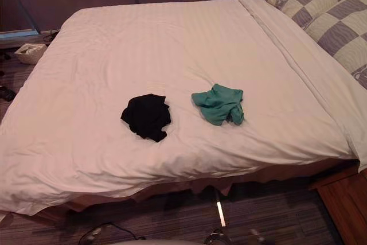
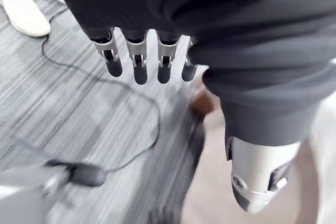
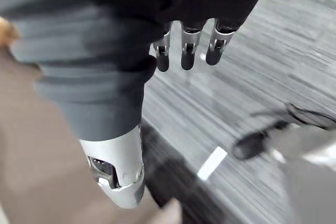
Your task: Tidy the bed and pick cloth on bed and put in laundry
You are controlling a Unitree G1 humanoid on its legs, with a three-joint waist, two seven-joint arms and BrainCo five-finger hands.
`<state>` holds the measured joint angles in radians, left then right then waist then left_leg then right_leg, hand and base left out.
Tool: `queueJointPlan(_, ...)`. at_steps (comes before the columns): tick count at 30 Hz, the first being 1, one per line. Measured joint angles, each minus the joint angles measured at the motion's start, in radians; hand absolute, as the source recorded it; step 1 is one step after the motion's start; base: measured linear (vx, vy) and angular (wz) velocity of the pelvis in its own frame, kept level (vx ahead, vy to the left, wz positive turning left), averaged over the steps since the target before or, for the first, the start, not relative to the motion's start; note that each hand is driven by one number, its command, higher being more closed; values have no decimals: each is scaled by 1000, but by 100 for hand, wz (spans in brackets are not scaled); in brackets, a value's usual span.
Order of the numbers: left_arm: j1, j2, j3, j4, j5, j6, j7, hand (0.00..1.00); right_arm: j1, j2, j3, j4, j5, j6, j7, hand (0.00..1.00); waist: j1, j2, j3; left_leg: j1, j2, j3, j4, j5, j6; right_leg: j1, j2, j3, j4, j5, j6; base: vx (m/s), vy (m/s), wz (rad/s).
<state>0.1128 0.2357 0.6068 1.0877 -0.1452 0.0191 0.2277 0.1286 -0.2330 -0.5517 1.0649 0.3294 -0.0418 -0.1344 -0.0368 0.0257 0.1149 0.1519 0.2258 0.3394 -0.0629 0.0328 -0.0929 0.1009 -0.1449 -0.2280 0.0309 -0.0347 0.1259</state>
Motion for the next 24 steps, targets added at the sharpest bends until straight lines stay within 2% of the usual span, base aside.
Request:
queueJointPlan(1,0,33,31,-10,0,-19,5,0,0,-24,-17,-23,-12,-15,-11,0,1,0,-7,-1,0,11,-4,1,-4,0,-1,-2,0,0,0,-58,11,12)
queueJointPlan(2,-3,87,58,-44,0,-51,13,0,-2,-69,-37,-65,-40,-42,-26,0,1,0,-20,-2,2,28,-9,-6,-29,2,-2,-6,0,-1,1,-69,14,8)
queueJointPlan(3,-5,109,64,-61,0,-66,15,0,-5,-91,-38,-80,-54,-54,-35,0,2,2,-28,-3,3,32,-10,-12,-39,1,-2,-9,0,-1,3,-58,19,15)
queueJointPlan(5,-23,201,57,-156,27,-142,32,0,-33,-175,-36,-149,-188,-98,-78,0,10,0,-58,-3,0,47,-12,-20,-53,0,-8,-11,0,0,5,-49,26,8)
queueJointPlan(7,-46,265,-5,-248,68,-184,61,0,-60,-213,-19,-202,-295,-120,-121,0,20,-4,-66,-2,-4,48,-17,-19,-52,-1,-11,-10,1,3,8,-50,11,2)
queueJointPlan(9,-76,312,-92,-320,145,-192,84,0,-72,-245,20,-244,-401,-126,-164,0,27,-8,-68,-3,-7,45,-29,-15,-59,-6,-13,-10,2,2,3,-50,5,3)
queueJointPlan(11,-99,369,-223,-430,253,-190,84,0,-95,-305,129,-322,-526,-110,-200,0,26,-5,-71,-16,-16,44,-29,-15,-58,-26,-17,5,3,6,1,-21,14,-10)
queueJointPlan(13,-121,396,-303,-502,306,-180,75,0,-107,-339,204,-385,-570,-77,-200,0,24,-3,-72,-23,-20,42,-29,-13,-58,-39,-19,14,4,10,2,17,11,-10)
queueJointPlan(15,-173,427,-430,-607,362,-168,35,0,-150,-370,294,-438,-605,-24,-189,0,19,-4,-72,-22,-24,24,-29,-8,-55,-44,-19,15,4,16,10,66,-1,-2)
queueJointPlan(17,-222,430,-506,-665,381,-154,2,0,-195,-385,341,-459,-616,8,-181,0,11,-4,-72,-27,-26,17,-29,-3,-48,-51,-20,18,4,17,9,62,-6,-6)
queueJointPlan(20,-301,437,-614,-734,383,-132,-74,0,-271,-410,423,-486,-615,47,-132,0,-1,-8,-67,-35,-31,6,-29,27,-5,-58,-21,37,5,20,5,60,-13,-4)
queueJointPlan(24,-477,437,-765,-741,389,-131,-138,0,-431,-439,520,-534,-613,60,-107,0,-1,-17,-14,-92,-29,16,-16,34,6,-134,-19,64,32,26,-3,-29,-12,-12)
